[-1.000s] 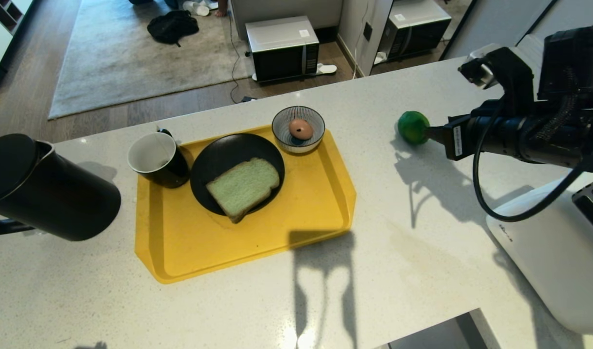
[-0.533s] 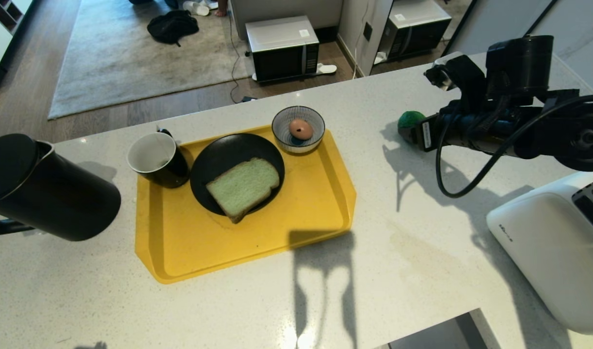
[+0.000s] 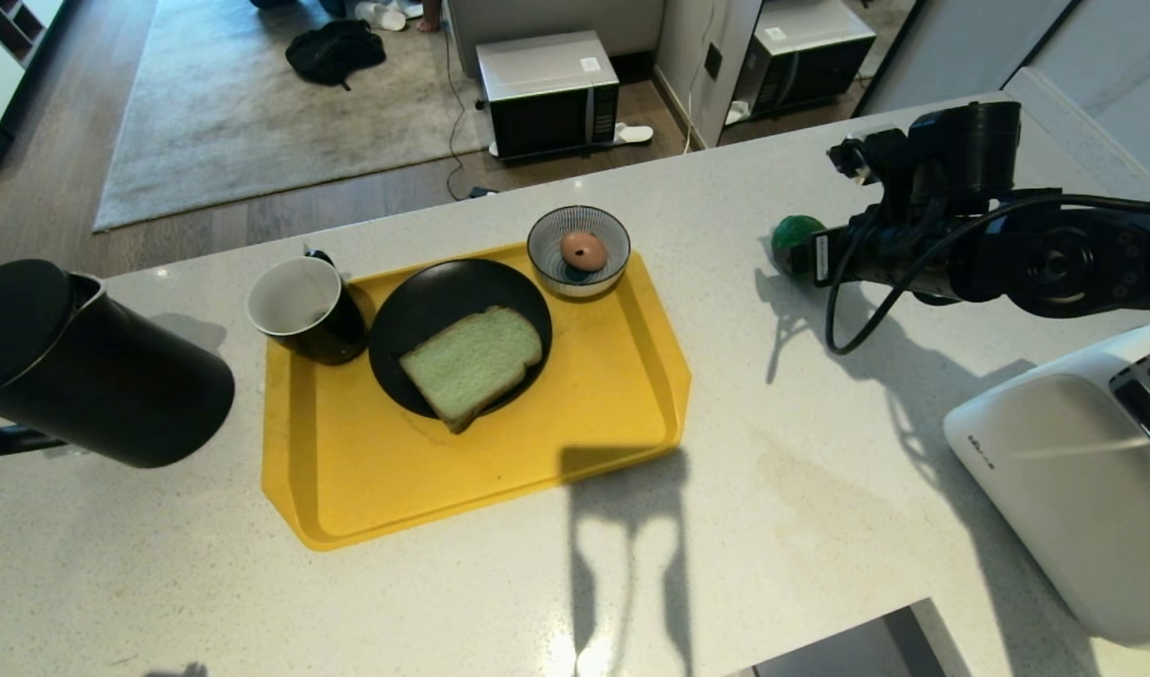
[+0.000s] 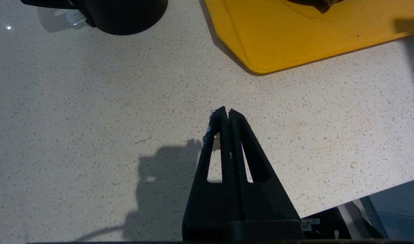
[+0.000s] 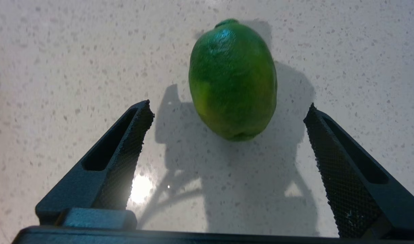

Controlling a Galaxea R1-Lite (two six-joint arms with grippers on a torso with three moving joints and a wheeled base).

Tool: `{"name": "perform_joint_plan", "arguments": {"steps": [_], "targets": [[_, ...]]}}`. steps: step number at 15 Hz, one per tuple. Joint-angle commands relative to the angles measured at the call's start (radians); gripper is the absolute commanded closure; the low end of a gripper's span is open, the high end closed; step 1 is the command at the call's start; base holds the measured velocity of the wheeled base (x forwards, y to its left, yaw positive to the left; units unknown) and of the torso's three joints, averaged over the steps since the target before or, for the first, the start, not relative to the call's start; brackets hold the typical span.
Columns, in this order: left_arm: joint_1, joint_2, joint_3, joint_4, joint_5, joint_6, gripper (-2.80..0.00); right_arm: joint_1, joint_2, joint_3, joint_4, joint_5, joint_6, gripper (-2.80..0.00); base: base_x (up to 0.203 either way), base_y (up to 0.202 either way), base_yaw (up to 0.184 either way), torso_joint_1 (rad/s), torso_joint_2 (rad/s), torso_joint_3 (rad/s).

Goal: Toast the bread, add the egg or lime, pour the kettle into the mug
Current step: Put the fruit on a plate

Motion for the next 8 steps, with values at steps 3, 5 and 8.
{"name": "perform_joint_plan", "arguments": {"steps": [3, 5, 8], "targets": [[0.000, 0.000, 0.000, 0.000, 0.000, 0.000, 0.00, -0.004, 0.056, -0.060, 0.000, 0.026, 0.012, -2.80, 0.000, 0.000, 0.000, 0.000, 0.00, 0.000], [0.000, 0.000, 0.000, 0.000, 0.000, 0.000, 0.00, -0.013, 0.083, -0.090, -0.001, 0.030, 0.012, -2.80, 0.000, 0.000, 0.000, 0.000, 0.00, 0.000], [0.000, 0.000, 0.000, 0.000, 0.002, 0.000, 0.00, -0.025, 0.125, -0.140, 0.000, 0.033, 0.013, -2.80, 0.000, 0.000, 0.000, 0.000, 0.00, 0.000]]}}
